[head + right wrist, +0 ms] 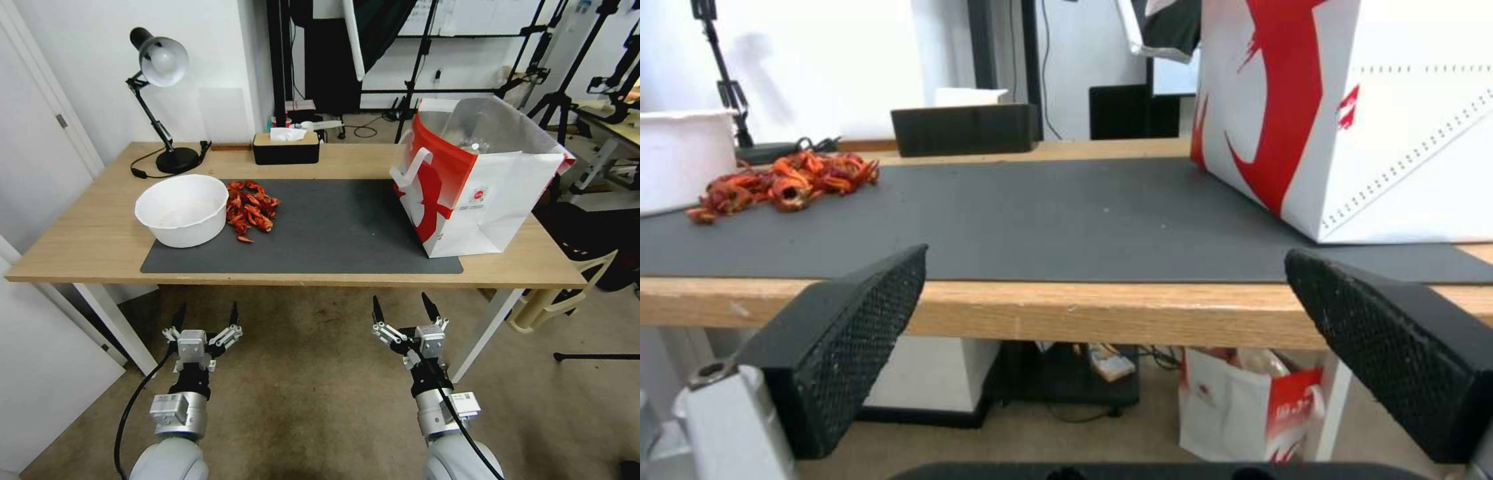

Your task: Close the takeout container lid, then place the container into the takeout bag.

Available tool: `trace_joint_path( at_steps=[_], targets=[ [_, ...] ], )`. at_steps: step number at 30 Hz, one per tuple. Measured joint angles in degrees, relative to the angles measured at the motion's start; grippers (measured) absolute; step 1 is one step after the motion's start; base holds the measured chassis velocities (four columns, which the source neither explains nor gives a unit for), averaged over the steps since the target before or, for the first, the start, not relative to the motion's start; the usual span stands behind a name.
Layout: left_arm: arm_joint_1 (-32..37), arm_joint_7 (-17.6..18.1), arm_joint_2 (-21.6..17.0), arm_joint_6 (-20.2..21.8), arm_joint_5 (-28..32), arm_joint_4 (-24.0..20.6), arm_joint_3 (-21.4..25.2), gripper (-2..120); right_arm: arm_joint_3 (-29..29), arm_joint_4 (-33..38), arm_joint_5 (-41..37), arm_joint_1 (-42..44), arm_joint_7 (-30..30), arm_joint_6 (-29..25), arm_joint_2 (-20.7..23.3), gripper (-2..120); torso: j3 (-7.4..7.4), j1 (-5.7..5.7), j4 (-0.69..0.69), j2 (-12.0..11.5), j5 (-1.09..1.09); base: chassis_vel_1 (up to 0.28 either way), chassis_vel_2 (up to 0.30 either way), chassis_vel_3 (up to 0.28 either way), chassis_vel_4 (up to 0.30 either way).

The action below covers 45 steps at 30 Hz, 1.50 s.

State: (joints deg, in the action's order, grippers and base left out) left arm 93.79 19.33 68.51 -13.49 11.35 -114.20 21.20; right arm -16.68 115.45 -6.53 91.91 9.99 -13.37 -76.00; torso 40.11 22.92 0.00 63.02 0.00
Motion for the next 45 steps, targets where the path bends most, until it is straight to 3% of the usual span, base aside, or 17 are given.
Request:
trace_joint_path(
  at_steps=[45],
  targets=[
    [-0.2, -0.1, -0.1, 0.2, 0.2, 0.1, -0.2, 100, 0.0, 0.0, 0.0, 0.0, 0.0, 0.0, 0.0, 100, 0.0, 0.0, 0.0, 0.0, 0.0, 0.0, 0.0, 0.0, 0.0]
  ],
)
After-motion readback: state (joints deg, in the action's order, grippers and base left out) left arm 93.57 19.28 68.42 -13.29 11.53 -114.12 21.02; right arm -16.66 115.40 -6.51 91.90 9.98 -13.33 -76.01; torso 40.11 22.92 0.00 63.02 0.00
